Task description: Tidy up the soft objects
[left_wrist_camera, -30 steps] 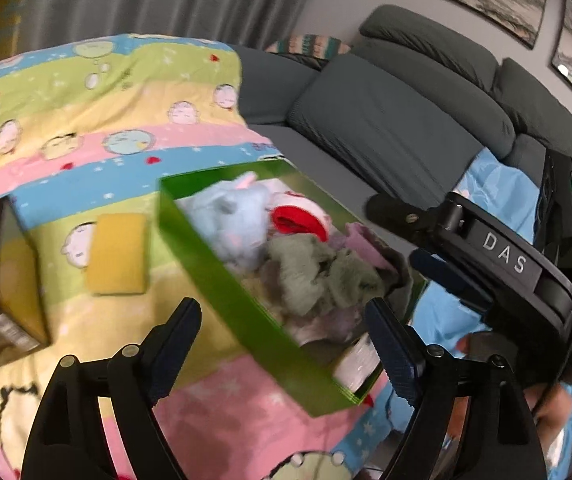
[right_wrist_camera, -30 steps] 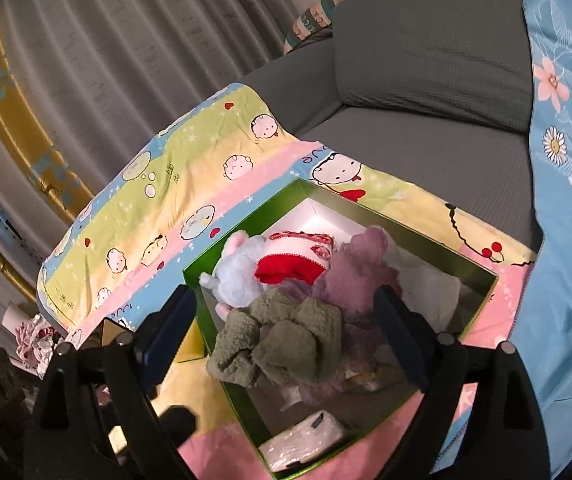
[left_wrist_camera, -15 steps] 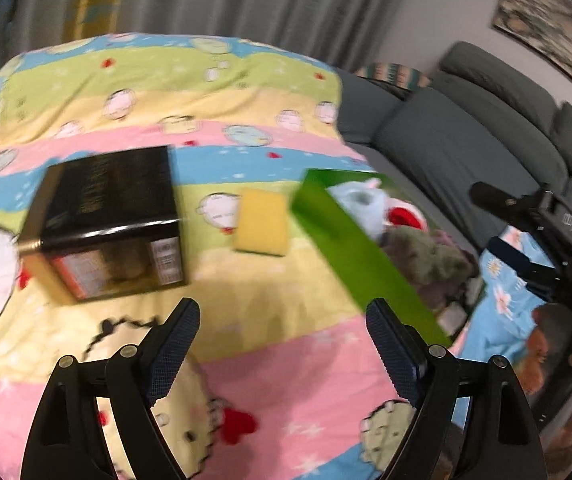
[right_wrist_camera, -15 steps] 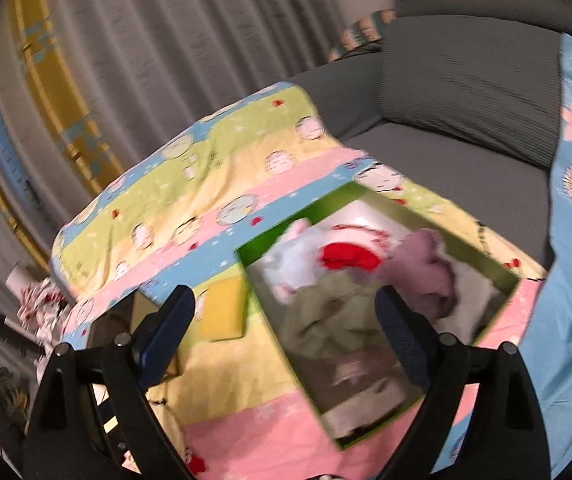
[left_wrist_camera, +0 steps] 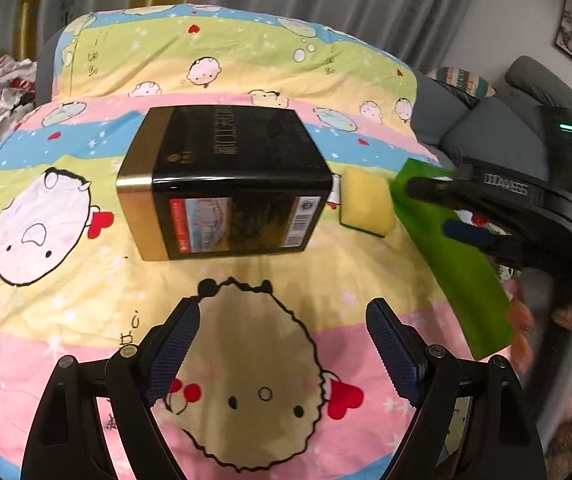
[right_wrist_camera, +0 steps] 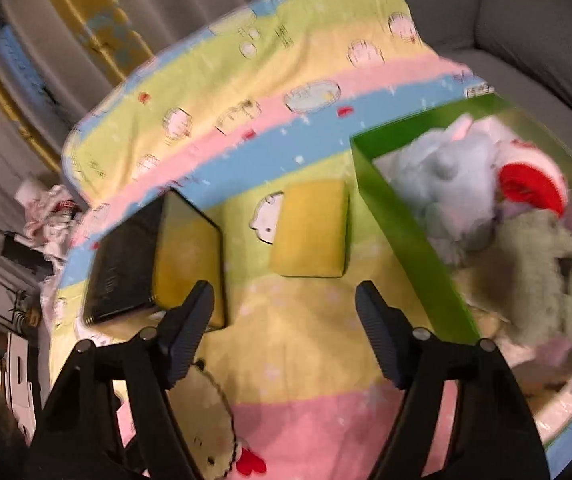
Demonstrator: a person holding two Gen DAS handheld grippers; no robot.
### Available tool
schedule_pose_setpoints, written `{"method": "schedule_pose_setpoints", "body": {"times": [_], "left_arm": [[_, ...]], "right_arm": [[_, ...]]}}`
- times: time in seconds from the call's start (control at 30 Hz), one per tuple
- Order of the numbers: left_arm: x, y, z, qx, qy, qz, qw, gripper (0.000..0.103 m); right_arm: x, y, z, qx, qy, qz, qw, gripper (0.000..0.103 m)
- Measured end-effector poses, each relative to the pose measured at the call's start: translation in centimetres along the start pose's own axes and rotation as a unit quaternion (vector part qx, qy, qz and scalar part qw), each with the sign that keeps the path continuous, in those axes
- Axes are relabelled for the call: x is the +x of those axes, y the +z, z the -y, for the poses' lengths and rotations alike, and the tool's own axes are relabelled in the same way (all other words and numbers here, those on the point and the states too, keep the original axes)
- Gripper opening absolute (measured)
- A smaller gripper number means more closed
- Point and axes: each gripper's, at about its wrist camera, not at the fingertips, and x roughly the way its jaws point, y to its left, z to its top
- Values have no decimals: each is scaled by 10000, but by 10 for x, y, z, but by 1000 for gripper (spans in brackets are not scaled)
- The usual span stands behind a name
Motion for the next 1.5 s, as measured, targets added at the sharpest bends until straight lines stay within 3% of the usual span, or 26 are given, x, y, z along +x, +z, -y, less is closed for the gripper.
{"method": "schedule_pose_setpoints", "body": {"times": [0.23,0.4,0.5,0.63,0.8,0.9,1.03,1.2,1.27,1.33,1.37,1.43,1.47,1.5], "left_arm": [[8,0,-13,-121,-15,-108,9999,85],[15,-4,-19,-191,26,-226,9996,85],[17,-6,-19,-195,41,-265,9995,85],[15,-7,-18,-210,18,-279,9994,85],[11,-9,-12,-178,-65,-288,9994,85],[10,-12,-3,-94,-157,-348,9992,85],[14,-19,9,-57,-365,-457,9983,85],[30,-21,28,-73,-754,-675,9948,85],[39,-20,38,-41,-1010,-767,9919,85],[51,-19,49,-47,-1341,-950,9864,84],[55,-18,52,-62,-1407,-990,9851,81],[64,-16,61,-13,-1386,-1061,9847,63],[67,-16,64,20,-1386,-1088,9843,60],[71,-16,67,55,-1424,-1121,9834,52]], "right_arm": [[54,16,-12,-221,-764,-302,9964,70],[80,24,-16,-387,-979,-369,9938,72],[94,24,-14,-512,-1208,-459,9903,61],[82,17,-10,-610,-1062,-384,9917,55],[32,-20,-6,-663,-462,-666,9945,57],[5,-47,4,-617,-36,-837,9946,63],[-9,-65,14,-530,220,-862,9946,82],[-8,-60,28,-211,412,-669,9967,81],[1,-58,33,-69,494,-735,9960,77],[7,-56,38,45,530,-831,9951,63],[10,-56,40,81,516,-869,9948,60],[15,-55,42,106,495,-910,9946,55],[18,-56,43,124,516,-946,9941,53],[20,-56,44,123,603,-995,9931,46]]}}
